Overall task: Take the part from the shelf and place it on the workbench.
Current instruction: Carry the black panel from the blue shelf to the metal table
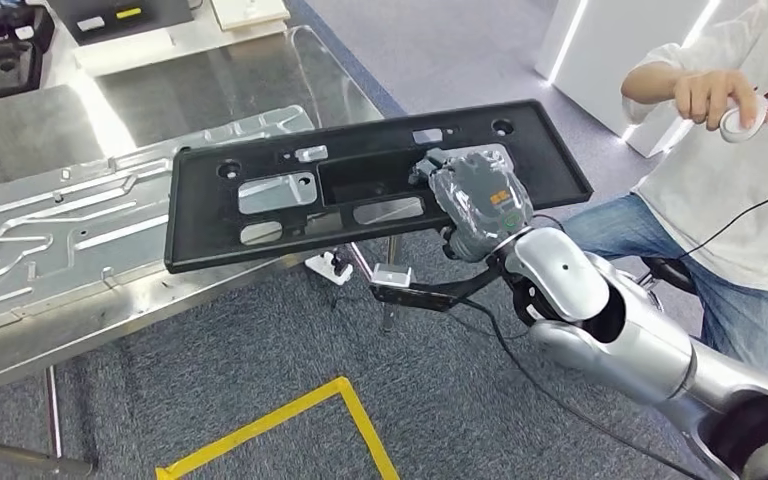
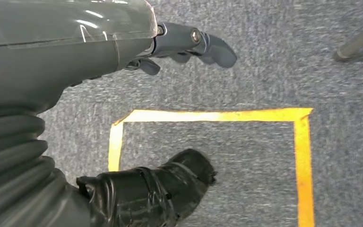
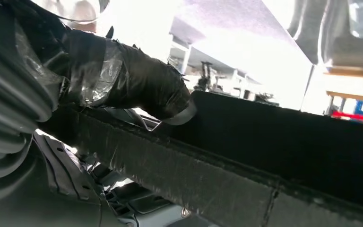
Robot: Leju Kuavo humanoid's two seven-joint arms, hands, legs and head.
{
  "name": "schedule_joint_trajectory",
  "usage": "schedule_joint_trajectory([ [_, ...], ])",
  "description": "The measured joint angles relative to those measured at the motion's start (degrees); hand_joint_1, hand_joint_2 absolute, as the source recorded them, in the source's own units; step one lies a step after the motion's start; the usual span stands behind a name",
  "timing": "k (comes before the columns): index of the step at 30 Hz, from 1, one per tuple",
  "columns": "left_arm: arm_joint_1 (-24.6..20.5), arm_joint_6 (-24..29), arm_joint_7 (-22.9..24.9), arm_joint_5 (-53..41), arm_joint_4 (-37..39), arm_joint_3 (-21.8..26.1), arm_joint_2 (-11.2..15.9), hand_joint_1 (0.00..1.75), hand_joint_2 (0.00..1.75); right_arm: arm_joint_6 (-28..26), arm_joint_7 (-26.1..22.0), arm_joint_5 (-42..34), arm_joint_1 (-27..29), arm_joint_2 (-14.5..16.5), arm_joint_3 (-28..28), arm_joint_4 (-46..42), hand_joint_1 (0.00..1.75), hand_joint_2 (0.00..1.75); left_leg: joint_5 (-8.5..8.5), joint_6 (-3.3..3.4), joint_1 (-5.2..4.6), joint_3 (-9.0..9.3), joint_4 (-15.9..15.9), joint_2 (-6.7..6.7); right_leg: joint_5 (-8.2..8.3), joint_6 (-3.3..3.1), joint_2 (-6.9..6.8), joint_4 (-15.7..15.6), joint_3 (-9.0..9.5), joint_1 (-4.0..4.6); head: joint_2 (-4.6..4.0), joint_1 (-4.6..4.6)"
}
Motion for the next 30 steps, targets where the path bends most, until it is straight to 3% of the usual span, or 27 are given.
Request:
schedule_joint_trajectory([
  [2, -0.07, -0.01, 0.02, 0.01, 0.0, 0.0, 0.0, 0.0, 1.75, -0.04, -0.04, -0.02, 0.24, 0.11, -0.05, 0.34, 1.75, 1.75, -0.68, 0.32, -0.06, 0.65, 0.07, -0.03, -1.42, 0.26, -0.01, 6.86, -4.69, -0.02, 0.01, 0.04],
  [3, -0.04, -0.01, 0.02, 0.01, 0.0, 0.0, 0.0, 0.0, 1.75, -0.04, -0.05, -0.02, 0.42, 0.16, -0.05, 0.54, 1.75, 1.75, -1.14, 0.34, -0.07, 1.06, 0.17, -0.07, -0.73, 0.46, -0.04, 8.16, -6.19, -0.1, 0.01, 0.05],
  [4, 0.02, -0.01, 0.03, 0.01, 0.0, 0.0, 0.0, 0.0, 1.75, -0.04, -0.05, -0.02, 0.55, 0.21, -0.05, 0.74, 1.75, 1.75, -1.65, 0.27, -0.03, 1.53, 0.34, -0.12, 1.06, 0.67, -0.09, 7.22, -6.57, -0.23, 0.01, 0.05],
  [6, 0.13, -0.01, 0.06, 0.01, 0.01, 0.0, 0.01, 0.0, 1.75, -0.1, -0.05, -0.02, 0.68, 0.28, -0.07, 1.04, 1.75, 1.75, -2.92, -0.14, 0.1, 2.32, 0.99, -0.25, 5.75, 1.05, -0.28, 0.98, -4.74, -0.57, 0.0, 0.05],
  [7, 0.07, -0.01, 0.08, 0.02, 0.02, 0.0, 0.04, 0.0, 1.75, -0.18, -0.02, -0.02, 0.68, 0.34, -0.1, 1.15, 1.75, 1.75, -3.58, -0.48, 0.03, 2.47, 1.56, -0.32, 7.02, 1.07, -0.34, -2.03, -3.56, -0.59, 0.0, 0.05],
  [9, -0.04, 0.0, 0.13, 0.06, 0.04, 0.0, 0.11, 0.0, 1.75, -0.4, 0.09, -0.01, 0.89, 0.47, -0.26, 1.29, 1.75, 1.75, -4.39, -1.13, -0.15, 2.25, 2.24, -0.44, 7.01, 0.42, -0.27, -4.35, -2.58, -0.46, 0.0, 0.0],
  [13, 0.0, -0.01, 0.23, 0.08, 0.04, 0.0, 0.08, 0.0, 1.75, -0.69, 0.45, 0.0, 1.49, 0.58, -0.67, 1.52, 1.75, 1.75, -5.52, -2.04, -0.17, 2.71, 3.19, -0.28, 6.04, -1.31, -0.04, -4.86, -1.58, -0.54, 0.0, -0.12],
  [15, -0.11, 0.01, 0.23, 0.09, 0.04, 0.0, 0.05, 0.0, 1.75, -1.04, 0.56, -0.02, 1.51, 0.63, -0.91, 1.57, 1.75, 1.75, -7.45, -2.68, 0.06, 0.53, 8.23, -0.13, 5.4, -1.86, -0.15, -5.12, -0.3, -0.67, 0.0, -0.31],
  [17, -0.16, 0.02, 0.24, 0.09, 0.04, 0.0, 0.04, 0.0, 1.75, -1.49, 0.63, -0.05, 1.7, 0.77, -1.12, 1.66, 1.75, 1.75, -9.32, -3.13, 0.27, -4.5, 15.93, -0.04, 4.82, -2.01, -0.18, -5.16, 0.46, -0.57, 0.01, -0.45],
  [18, -0.08, 0.02, 0.25, 0.1, 0.04, 0.0, 0.04, 0.0, 1.75, -1.62, 0.68, -0.07, 1.87, 0.86, -1.19, 1.73, 1.75, 1.75, -9.14, -3.13, 0.31, -6.55, 18.15, -0.04, 4.52, -2.04, -0.18, -5.17, 0.79, -0.49, 0.01, -0.45],
  [19, 0.06, 0.01, 0.27, 0.1, 0.04, 0.0, 0.03, 0.0, 1.75, -1.69, 0.74, -0.09, 2.08, 0.95, -1.25, 1.81, 1.75, 1.75, -7.81, -2.94, 0.28, -7.57, 18.22, -0.03, 4.2, -2.06, -0.18, -5.18, 1.21, -0.39, 0.01, -0.45],
  [21, 0.24, 0.01, 0.32, 0.09, 0.04, 0.0, 0.01, 0.0, 1.75, -1.85, 0.75, -0.14, 2.34, 1.07, -1.33, 1.94, 1.75, 1.75, -2.57, -2.07, 0.04, -6.38, 12.16, 0.05, 3.5, -2.06, -0.21, -5.25, 2.26, -0.16, 0.01, -0.44],
  [23, 0.16, 0.01, 0.36, 0.14, 0.05, 0.0, 0.06, 0.0, 1.75, -2.34, 0.53, -0.21, 2.46, 1.2, -1.47, 2.03, 1.75, 1.75, 0.61, -1.16, -0.51, -3.79, 5.58, 0.36, 2.95, -1.84, -0.32, -5.52, 3.06, 0.13, 0.0, -0.44],
  [26, -0.2, 0.02, 0.6, 0.44, 0.07, 0.01, 0.15, 0.0, 1.75, -3.29, 0.08, -0.48, 2.8, 1.53, -1.6, 2.25, 1.75, 1.75, 0.25, -0.54, -0.93, -2.37, 2.56, 0.32, 2.79, -1.16, -0.72, -6.29, 3.38, 0.22, 0.01, -0.45],
  [28, -0.07, 0.05, 0.73, 0.63, 0.07, 0.01, 0.13, 0.0, 1.75, -3.57, -0.12, -0.63, 3.0, 1.71, -1.65, 2.37, 1.75, 1.75, 0.38, -0.31, -0.55, -1.43, 1.14, 0.05, 2.17, -0.73, -0.89, -5.98, 3.4, 0.23, 0.01, -0.38],
  [30, 0.11, 0.09, 0.77, 0.7, 0.07, 0.0, 0.08, 0.0, 1.75, -3.86, -0.16, -0.75, 3.04, 1.8, -1.76, 2.44, 1.75, 1.75, 0.58, 0.02, -0.19, -0.33, -0.12, -0.15, -0.08, -0.51, -0.68, -1.55, 1.27, 0.23, 0.0, -0.29],
])
